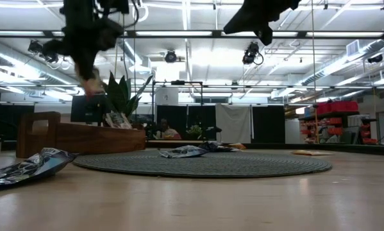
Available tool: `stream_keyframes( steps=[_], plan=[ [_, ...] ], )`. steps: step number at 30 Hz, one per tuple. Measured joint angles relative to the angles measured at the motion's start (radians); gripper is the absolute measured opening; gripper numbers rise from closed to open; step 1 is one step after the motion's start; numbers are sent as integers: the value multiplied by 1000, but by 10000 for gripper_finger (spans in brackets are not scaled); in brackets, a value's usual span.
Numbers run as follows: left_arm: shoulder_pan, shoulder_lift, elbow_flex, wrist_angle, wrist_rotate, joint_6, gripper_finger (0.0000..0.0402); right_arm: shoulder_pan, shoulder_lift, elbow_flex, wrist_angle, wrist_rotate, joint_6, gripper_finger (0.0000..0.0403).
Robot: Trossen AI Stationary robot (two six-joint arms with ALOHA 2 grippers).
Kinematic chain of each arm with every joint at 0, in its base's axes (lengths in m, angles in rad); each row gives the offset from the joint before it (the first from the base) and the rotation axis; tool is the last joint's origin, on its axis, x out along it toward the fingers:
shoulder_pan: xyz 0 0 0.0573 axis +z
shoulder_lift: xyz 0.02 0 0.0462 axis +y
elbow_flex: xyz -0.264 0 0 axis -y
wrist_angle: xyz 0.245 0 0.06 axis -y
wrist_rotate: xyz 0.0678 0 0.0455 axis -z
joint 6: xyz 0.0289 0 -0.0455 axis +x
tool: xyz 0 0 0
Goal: Pick & Place Tea
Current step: Put the yellow tea bag into the middle section of the wooden organizer
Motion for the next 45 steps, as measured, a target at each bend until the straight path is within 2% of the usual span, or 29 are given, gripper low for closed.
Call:
stream_keyframes(
  steps=[7,13,18,21,28,45],
  plan=[
    [0,2,-184,241,51,-46,1,0,5,0,2,-20,-33,0],
    [0,1,-255,282,51,-45,1,0,5,0,2,-21,-32,0],
    [5,1,-329,386,97,-8,2,0,5,0,2,-20,-26,0],
    [5,1,-363,433,91,-30,2,0,5,0,2,-20,-26,0],
    [6,1,-381,438,33,-51,2,-3,5,0,2,-20,-26,0],
    [6,47,-381,466,34,-11,3,-38,6,0,-7,-21,-26,0]
  ],
)
